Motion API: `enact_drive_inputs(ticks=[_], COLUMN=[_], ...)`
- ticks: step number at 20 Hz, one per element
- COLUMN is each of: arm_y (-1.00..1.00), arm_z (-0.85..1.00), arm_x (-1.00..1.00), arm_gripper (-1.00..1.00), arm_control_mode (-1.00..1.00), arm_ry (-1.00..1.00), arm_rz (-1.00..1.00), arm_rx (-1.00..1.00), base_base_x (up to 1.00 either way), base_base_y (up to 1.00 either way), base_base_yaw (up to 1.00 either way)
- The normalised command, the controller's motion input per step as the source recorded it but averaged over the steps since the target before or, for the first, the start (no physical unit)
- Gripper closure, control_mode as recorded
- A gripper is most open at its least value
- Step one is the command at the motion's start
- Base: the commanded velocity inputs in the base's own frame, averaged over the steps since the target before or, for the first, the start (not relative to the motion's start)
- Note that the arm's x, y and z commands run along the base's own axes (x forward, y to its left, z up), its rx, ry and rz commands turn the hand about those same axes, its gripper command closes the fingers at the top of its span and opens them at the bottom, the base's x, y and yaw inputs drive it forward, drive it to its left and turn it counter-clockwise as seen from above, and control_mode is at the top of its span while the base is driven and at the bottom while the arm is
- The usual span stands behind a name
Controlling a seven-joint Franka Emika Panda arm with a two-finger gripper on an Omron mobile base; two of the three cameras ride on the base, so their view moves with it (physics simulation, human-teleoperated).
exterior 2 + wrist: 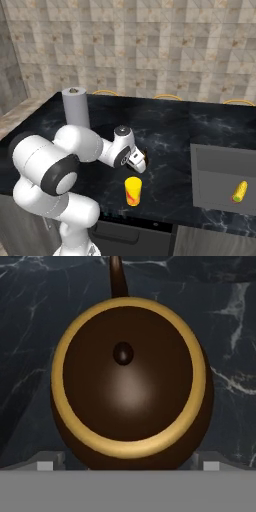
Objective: Pick the teapot and cup and place them in the sink. Then turn on the water.
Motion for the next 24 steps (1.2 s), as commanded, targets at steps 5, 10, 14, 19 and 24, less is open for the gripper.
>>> enact_drive_inputs(ticks=[5, 10, 14, 19, 24], arm_y=[-0.02, 0.00, 0.00, 0.04, 0.14], arm_z=[-0.17, -0.16, -0.18, -0.19, -0.14], arm_x=[0.02, 0.00, 0.00, 0.00, -0.01], arm_gripper=[1.00, 1.00, 1.00, 1.00, 1.00], arm_control_mode=[-1.00, -1.00, -1.00, -1.00, -1.00], arm_ry=[0.00, 0.00, 0.00, 0.00, 0.01], arm_rz=[0.00, 0.00, 0.00, 0.00, 0.00], arm_rx=[0.00, 0.00, 0.00, 0.00, 0.00], base_base_x=[0.00, 0.00, 0.00, 0.00, 0.00], base_base_y=[0.00, 0.00, 0.00, 0.00, 0.00], base_base_yaw=[0.00, 0.00, 0.00, 0.00, 0.00])
